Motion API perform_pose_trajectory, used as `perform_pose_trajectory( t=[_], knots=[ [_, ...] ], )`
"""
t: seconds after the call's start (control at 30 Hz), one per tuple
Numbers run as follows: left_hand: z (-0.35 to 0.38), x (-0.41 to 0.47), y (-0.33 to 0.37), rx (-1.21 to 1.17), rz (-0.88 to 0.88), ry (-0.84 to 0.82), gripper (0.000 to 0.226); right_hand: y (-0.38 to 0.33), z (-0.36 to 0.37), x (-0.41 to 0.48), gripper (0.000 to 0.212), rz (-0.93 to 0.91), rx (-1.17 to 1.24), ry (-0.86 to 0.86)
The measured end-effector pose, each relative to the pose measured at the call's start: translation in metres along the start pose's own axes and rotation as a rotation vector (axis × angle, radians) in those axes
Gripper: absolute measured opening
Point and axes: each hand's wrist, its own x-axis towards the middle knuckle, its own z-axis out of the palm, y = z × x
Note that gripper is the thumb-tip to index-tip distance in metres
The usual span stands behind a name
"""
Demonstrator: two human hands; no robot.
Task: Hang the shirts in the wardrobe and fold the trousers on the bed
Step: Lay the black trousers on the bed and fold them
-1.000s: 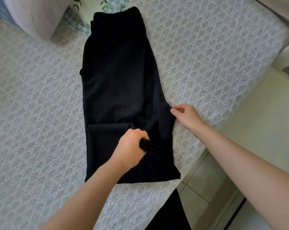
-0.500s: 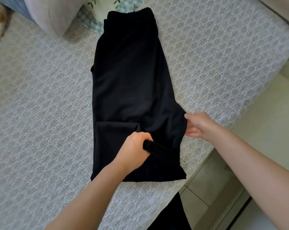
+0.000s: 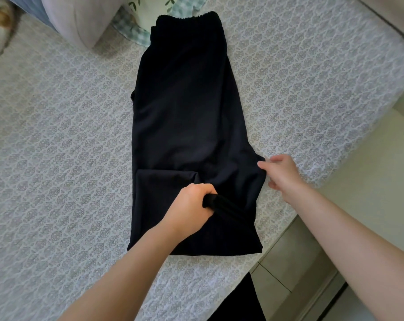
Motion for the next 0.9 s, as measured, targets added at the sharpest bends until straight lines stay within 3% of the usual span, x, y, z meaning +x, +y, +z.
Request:
perform_pose_trajectory(
  t=[0.07,0.13,0.23,0.37,0.43,0.5,0.57,0.67,0.77,0.9],
  knots=[
    [-0.003,0.001,0.004,0.005,0.030,0.002,0.014,-0.007,0.001,0.001,0.048,-0.108,-0.128,-0.068],
    [-0.007,0.002,0.009,0.033,0.079,0.014,0.015,-0.014,0.005,0.000,0.039,-0.161,-0.271,-0.163],
    [-0.012,0.000,0.017,0.097,0.138,0.009,0.016,-0.022,0.013,-0.001,0.025,-0.285,-0.475,-0.123],
    [-0.018,-0.005,0.022,0.086,0.168,0.011,0.010,-0.029,0.029,-0.012,0.030,-0.556,-0.612,-0.083],
    [-0.020,-0.006,0.024,0.067,0.169,0.011,0.013,-0.032,0.042,-0.019,0.022,-0.622,-0.611,-0.177],
    [-0.024,-0.004,0.026,0.083,0.157,0.005,0.021,-0.037,0.055,-0.023,0.040,-0.502,-0.544,-0.330],
    [-0.025,0.003,0.028,0.131,0.165,0.011,0.027,-0.048,0.060,-0.022,0.065,-0.228,-0.399,-0.450],
    [-0.019,0.025,0.027,0.174,0.200,0.066,0.036,-0.061,0.054,-0.007,0.085,0.078,-0.215,-0.572],
    [-0.006,0.056,0.019,0.210,0.181,0.112,0.038,-0.063,0.043,0.009,0.091,0.170,-0.151,-0.650],
    [0.011,0.090,-0.004,0.358,0.112,0.196,0.036,-0.054,0.025,0.017,0.079,0.098,-0.148,-0.709]
  ],
)
